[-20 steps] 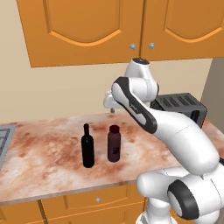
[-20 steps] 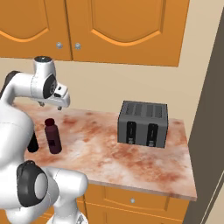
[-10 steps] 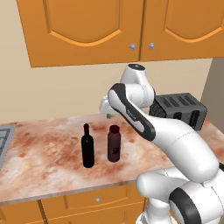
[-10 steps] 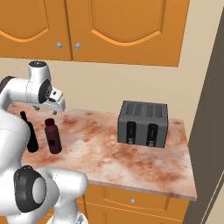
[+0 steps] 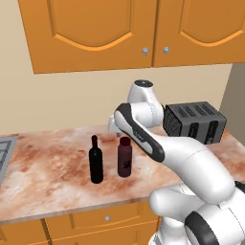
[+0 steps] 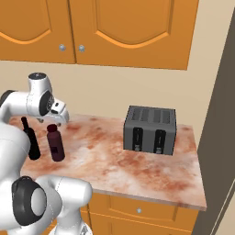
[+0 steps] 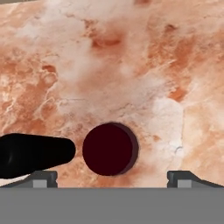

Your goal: There is a wine glass and glass cup on the dining counter. Place the wine bottle next to the wine glass and the juice bottle next to the glass cup.

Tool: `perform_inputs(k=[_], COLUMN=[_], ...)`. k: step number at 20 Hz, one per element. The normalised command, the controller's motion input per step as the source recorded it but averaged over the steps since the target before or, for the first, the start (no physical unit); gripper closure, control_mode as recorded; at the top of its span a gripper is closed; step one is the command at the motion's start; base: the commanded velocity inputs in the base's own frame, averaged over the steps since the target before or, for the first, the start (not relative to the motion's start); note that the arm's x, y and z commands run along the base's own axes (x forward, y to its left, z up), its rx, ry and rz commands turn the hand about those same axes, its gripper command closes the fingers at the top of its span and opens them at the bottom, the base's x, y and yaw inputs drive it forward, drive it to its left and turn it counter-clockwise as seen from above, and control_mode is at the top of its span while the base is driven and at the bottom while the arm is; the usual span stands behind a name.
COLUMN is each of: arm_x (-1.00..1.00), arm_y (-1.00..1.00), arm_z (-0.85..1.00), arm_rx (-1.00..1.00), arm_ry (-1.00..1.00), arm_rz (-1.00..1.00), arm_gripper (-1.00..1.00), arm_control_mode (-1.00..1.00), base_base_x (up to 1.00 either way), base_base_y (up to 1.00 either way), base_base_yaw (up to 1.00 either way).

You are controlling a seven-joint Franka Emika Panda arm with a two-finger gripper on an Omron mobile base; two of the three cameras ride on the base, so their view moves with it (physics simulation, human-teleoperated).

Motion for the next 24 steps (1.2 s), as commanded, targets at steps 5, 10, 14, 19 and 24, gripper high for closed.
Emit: perform_inputs(k=[5, 10, 14, 19, 24], arm_x=[0.0, 0.0, 0.07, 0.1, 0.05], arm_y=[0.0, 0.05, 0.08, 0.06, 0.02], arm_z=[-0.17, -0.19, -0.23, -0.16, -0.08], arm_rx=[0.0, 0.0, 0.0, 0.0, 0.0], arm_ry=[0.03, 0.09, 0.07, 0.01, 0.0], arm_rz=[0.0, 0.0, 0.0, 0.0, 0.0], arm_gripper=[-1.0, -1.0, -1.0, -1.0, -1.0], arm_control_mode=[-1.0, -1.0, -1.0, -1.0, -1.0], base_base_x=[0.0, 0.0, 0.0, 0.0, 0.0], base_base_y=[0.0, 0.0, 0.0, 0.0, 0.0], base_base_yaw=[0.0, 0.0, 0.0, 0.0, 0.0])
